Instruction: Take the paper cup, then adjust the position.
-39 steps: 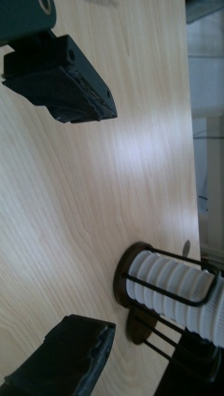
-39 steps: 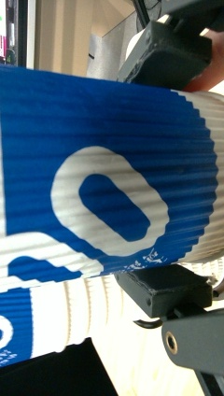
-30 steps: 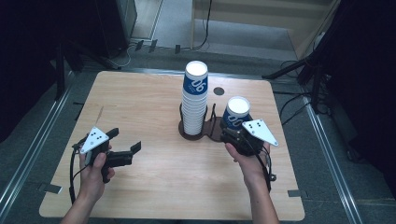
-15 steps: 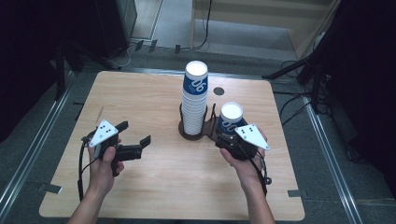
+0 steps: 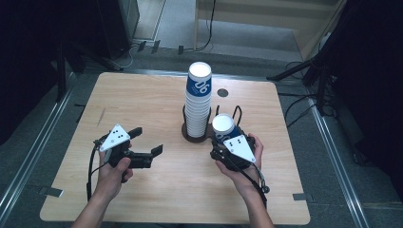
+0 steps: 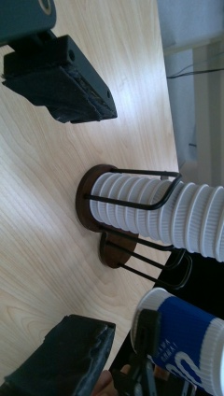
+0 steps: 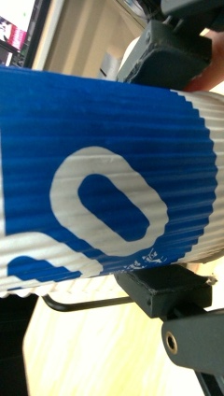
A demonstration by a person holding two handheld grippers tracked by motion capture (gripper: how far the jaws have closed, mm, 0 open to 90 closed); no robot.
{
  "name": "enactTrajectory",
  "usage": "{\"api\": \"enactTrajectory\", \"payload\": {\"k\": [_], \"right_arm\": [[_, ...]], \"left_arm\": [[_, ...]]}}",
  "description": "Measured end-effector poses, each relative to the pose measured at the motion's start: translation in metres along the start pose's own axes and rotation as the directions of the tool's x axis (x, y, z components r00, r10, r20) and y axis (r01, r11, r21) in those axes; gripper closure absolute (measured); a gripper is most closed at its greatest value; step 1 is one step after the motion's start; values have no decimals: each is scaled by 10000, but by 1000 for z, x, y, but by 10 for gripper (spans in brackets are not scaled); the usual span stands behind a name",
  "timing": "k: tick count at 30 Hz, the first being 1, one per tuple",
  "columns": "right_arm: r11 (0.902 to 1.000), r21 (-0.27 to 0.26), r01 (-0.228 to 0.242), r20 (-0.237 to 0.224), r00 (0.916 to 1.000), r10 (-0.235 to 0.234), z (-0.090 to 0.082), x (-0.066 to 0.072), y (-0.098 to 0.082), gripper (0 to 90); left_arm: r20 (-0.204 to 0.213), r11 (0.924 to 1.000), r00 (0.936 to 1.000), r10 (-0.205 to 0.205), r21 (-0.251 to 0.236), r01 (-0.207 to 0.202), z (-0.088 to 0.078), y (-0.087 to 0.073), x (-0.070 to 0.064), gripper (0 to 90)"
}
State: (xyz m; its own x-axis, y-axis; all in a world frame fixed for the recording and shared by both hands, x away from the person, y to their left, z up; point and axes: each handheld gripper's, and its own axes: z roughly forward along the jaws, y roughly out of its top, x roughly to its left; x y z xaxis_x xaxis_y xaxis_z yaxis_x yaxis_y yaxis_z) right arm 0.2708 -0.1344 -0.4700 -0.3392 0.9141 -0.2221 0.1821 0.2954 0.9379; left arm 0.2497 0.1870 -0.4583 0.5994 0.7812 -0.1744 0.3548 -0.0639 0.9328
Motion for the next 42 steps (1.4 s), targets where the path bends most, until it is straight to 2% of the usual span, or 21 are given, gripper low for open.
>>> {"api": "enactTrajectory", "payload": {"k": [4, 7, 10, 16, 19, 21, 28, 33, 34, 37, 39, 42], "right_arm": [[9990, 25, 446, 43, 9990, -446, -1, 7, -3, 185], [9975, -24, 706, 59, 9975, -706, -1, 12, -3, 185], [9950, -38, 996, 102, 9950, -995, -1, 17, -3, 185], [9840, -130, 1778, 180, 9839, -1776, -1, 28, -3, 185], [9793, -214, 2011, 196, 9795, -2007, -2, 33, -1, 185], [9744, -289, 2230, 225, 9747, -2224, -3, 36, 0, 185], [9499, -491, 3085, 250, 9512, -3076, -4, 50, 1, 185], [9318, -633, 3573, 314, 9340, -3560, -7, 58, 2, 185], [9254, -687, 3728, 342, 9279, -3713, -7, 60, 3, 184], [9226, -722, 3790, 219, 9254, -3784, -9, 65, 4, 184], [9104, -740, 4072, 244, 9133, -4065, -11, 69, 5, 184], [8815, -843, 4645, 381, 8855, -4630, -12, 76, 6, 185]], "left_arm": [[124, 9998, 9998, 164, 58, -165, 0, 2, -5, 20], [170, 9998, 9998, -75, 192, 72, 2, 5, -6, 20], [256, 9998, 9996, -70, 178, 66, 2, 7, -8, 20], [604, 9999, 9982, 20, 129, -28, 2, 8, -12, 21], [373, 9999, 9993, 16, 144, -21, 3, 9, -14, 72], [518, 9999, 9987, 5, 141, -12, 3, 8, -16, 77], [883, 9990, 9955, 341, 271, -367, 5, 9, -23, 75], [1276, 9973, 9901, 578, 367, -629, 6, 9, -30, 50], [1350, 9970, 9890, 611, 380, -668, 7, 9, -31, 50], [1490, 9967, 9867, 657, 375, -720, 8, 9, -34, 50], [1580, 9961, 9847, 737, 367, -804, 8, 9, -36, 50], [1762, 9956, 9812, 781, 375, -860, 8, 9, -37, 50]]}}
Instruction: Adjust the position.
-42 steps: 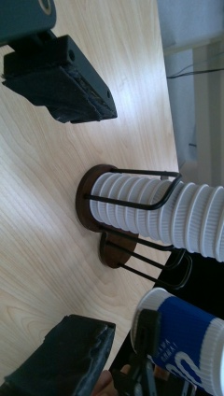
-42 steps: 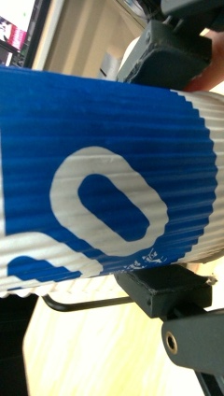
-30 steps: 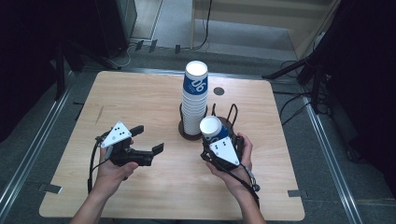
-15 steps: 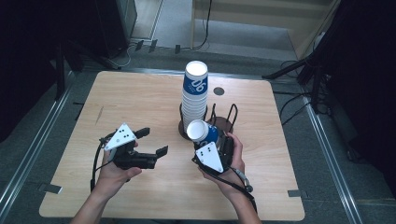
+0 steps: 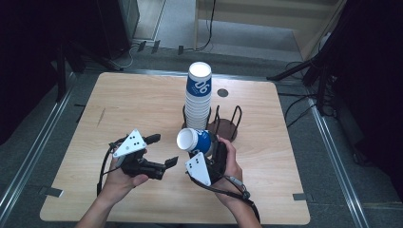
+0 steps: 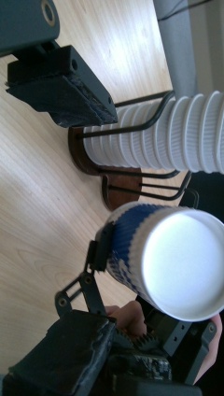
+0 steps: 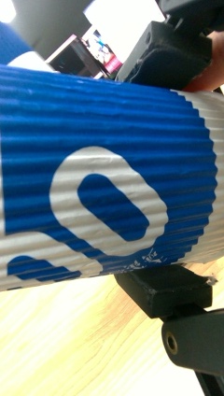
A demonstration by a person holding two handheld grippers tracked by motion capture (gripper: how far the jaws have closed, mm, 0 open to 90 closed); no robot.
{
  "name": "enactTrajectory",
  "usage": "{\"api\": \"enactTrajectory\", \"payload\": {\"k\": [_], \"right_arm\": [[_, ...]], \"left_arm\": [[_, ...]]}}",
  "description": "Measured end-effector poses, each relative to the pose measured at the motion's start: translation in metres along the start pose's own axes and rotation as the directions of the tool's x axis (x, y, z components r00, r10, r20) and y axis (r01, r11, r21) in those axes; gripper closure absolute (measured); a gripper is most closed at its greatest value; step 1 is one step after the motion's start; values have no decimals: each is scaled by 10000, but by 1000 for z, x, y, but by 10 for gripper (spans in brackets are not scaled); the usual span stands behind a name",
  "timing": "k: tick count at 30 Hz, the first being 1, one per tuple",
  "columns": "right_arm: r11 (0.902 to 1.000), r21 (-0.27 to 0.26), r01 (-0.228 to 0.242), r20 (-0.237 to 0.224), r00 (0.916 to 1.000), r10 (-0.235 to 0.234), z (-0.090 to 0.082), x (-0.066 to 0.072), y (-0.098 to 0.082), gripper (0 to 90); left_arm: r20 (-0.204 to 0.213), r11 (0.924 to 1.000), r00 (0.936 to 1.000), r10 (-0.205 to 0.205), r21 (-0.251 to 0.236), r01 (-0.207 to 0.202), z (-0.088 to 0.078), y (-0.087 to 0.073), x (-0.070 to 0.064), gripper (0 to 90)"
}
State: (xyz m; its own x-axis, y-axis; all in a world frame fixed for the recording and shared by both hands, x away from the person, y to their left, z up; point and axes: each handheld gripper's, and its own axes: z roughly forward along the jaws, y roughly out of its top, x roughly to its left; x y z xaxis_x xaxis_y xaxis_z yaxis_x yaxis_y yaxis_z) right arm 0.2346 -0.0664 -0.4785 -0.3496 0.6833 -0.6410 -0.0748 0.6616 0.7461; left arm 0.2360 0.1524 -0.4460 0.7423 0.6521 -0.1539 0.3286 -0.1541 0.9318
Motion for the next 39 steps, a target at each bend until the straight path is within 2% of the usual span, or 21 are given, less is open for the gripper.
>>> {"api": "enactTrajectory", "payload": {"k": [6, 11, 17, 24, 29, 33, 39], "right_arm": [[9955, -90, 938, 2, 9956, -939, -1, 11, 2, 184], [9909, -144, 1338, -85, 9910, -1339, -1, 18, 2, 184], [9815, -240, 1898, -283, 9813, -1904, -3, 25, 5, 183], [9709, -391, 2365, -504, 9699, -2383, -6, 33, 8, 182], [9676, -505, 2473, -497, 9670, -2497, -8, 36, 11, 182], [9614, -573, 2691, -452, 9613, -2718, -9, 37, 12, 182], [9571, -629, 2830, -375, 9576, -2856, -9, 37, 11, 179]], "left_arm": [[219, 9999, 9997, 114, 35, -114, 1, -1, -2, 51], [231, 9998, 9995, 205, 27, -206, 1, -1, -3, 61], [360, 9993, 9988, 346, 106, -350, 4, -2, -5, 77], [413, 9988, 9981, 448, 170, -455, 5, -3, -8, 135], [521, 9985, 9974, 504, 192, -514, 6, -3, -9, 144], [585, 9981, 9967, 572, 206, -585, 6, -3, -11, 155], [434, 9977, 9972, 616, 262, -627, 6, -3, -12, 231]]}}
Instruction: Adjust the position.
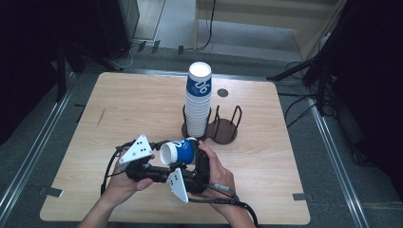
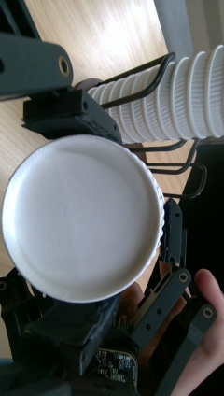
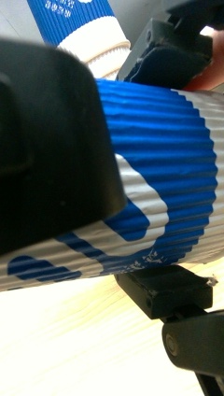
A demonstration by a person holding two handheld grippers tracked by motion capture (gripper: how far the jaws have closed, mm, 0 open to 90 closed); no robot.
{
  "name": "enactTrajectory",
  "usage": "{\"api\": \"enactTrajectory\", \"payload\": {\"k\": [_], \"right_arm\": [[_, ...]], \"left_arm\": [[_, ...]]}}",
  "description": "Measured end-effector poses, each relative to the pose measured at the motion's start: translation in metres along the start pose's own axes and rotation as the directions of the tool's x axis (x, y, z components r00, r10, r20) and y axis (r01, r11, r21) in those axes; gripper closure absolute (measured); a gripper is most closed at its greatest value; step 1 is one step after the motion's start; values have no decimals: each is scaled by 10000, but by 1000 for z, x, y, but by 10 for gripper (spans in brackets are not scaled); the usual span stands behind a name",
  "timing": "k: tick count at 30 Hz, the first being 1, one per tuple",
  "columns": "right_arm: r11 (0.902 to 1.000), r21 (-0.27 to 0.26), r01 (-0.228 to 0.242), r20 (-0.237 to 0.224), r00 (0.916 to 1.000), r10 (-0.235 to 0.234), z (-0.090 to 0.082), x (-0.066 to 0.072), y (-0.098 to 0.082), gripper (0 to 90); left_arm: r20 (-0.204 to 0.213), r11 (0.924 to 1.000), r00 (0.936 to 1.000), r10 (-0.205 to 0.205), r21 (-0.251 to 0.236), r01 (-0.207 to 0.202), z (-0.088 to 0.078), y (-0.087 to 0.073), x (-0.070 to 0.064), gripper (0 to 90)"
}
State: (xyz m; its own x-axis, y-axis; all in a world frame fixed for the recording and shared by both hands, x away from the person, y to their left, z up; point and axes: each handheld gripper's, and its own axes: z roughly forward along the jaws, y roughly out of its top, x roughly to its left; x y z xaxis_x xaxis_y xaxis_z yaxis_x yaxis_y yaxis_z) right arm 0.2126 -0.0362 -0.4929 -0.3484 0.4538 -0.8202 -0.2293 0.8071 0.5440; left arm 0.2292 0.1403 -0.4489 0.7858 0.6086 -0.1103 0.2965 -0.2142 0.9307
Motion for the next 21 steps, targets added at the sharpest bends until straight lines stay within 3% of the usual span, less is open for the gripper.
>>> {"api": "enactTrajectory", "payload": {"k": [9, 11, 17, 21], "right_arm": [[10000, -70, -25, 52, 10000, 26, 0, 1, -2, 163], [10000, -18, -90, 146, 9999, 90, 0, 2, -1, 121], [9988, -226, -429, -163, 9990, 425, -3, 1, 2, 34], [9978, -398, -530, -217, 9984, 522, -5, 0, 4, 18]], "left_arm": [[51, 10000, 9999, -93, 14, 93, -1, 0, 1, 277], [84, 10000, 9999, -83, -27, 83, -1, 0, 1, 279], [0, 9997, 9998, -211, -126, 211, -4, 1, 4, 281], [-119, 9993, 9995, -307, -240, 304, -6, 1, 6, 283]]}}
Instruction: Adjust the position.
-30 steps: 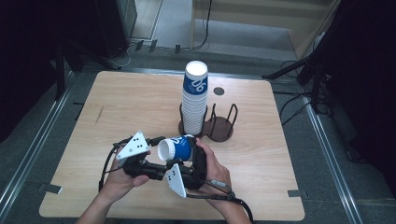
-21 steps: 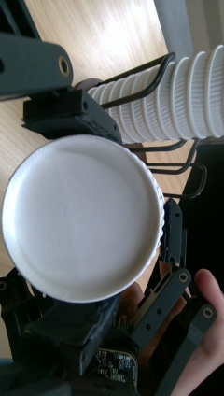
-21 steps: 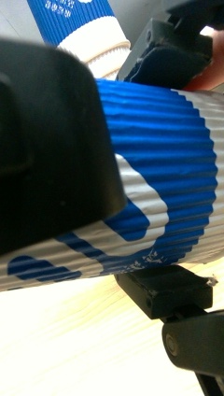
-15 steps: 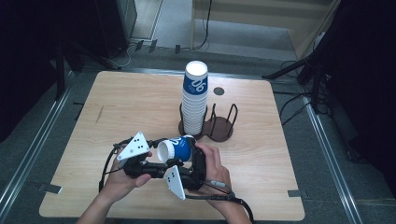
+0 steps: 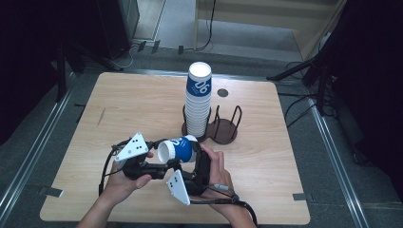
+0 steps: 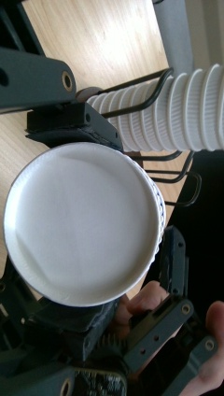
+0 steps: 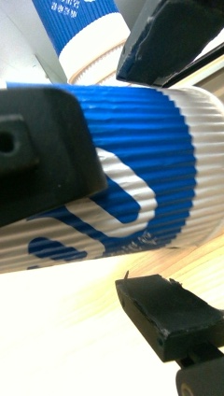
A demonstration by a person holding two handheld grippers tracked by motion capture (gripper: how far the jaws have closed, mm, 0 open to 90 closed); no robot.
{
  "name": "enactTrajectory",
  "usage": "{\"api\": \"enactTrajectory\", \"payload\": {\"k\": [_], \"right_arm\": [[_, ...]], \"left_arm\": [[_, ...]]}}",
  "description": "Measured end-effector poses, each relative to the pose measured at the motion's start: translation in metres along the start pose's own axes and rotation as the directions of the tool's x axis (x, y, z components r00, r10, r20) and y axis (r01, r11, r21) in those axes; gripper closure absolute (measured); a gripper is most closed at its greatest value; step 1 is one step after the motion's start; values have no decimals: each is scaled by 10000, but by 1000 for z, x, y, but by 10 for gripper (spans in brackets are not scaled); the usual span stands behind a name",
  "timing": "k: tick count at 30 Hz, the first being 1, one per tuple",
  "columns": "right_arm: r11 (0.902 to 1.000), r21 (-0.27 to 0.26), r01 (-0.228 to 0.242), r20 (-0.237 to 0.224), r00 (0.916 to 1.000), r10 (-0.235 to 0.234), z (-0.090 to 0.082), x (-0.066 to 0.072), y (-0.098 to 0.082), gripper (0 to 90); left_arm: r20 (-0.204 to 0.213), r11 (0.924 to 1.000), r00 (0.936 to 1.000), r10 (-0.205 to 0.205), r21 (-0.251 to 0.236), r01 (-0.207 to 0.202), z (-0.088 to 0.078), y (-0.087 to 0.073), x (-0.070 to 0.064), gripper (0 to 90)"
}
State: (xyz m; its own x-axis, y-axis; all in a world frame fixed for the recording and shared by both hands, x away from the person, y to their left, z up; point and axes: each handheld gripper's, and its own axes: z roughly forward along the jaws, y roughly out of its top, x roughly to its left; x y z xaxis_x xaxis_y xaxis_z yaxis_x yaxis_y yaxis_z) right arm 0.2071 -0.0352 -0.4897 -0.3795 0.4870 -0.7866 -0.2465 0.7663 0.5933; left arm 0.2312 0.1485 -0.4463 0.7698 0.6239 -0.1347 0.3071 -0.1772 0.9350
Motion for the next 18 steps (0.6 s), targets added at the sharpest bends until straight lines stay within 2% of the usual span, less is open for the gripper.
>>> {"api": "enactTrajectory", "payload": {"k": [4, 8, 12, 15, 18], "right_arm": [[9995, -187, -253, -98, 9996, 251, -3, -2, 2, 5], [9991, -338, -239, -154, 9996, 234, -4, -3, 3, 0], [9981, -461, -420, -344, 9986, 405, -6, -4, 4, 0], [9950, -467, -887, -556, 9947, 861, -6, -6, 5, 0], [9849, -447, -1673, -784, 9834, 1635, -6, -11, 5, 0]], "left_arm": [[-206, 10000, 9998, -2, -26, 2, -1, -1, 4, 285], [-356, 9999, 9993, -110, -135, 105, -3, -1, 8, 285], [-569, 9987, 9981, -248, -452, 223, -5, -2, 11, 285], [-775, 9977, 9966, -287, -633, 238, -7, -1, 12, 285], [-1111, 9955, 9932, -358, -910, 257, -10, -1, 14, 285]]}}
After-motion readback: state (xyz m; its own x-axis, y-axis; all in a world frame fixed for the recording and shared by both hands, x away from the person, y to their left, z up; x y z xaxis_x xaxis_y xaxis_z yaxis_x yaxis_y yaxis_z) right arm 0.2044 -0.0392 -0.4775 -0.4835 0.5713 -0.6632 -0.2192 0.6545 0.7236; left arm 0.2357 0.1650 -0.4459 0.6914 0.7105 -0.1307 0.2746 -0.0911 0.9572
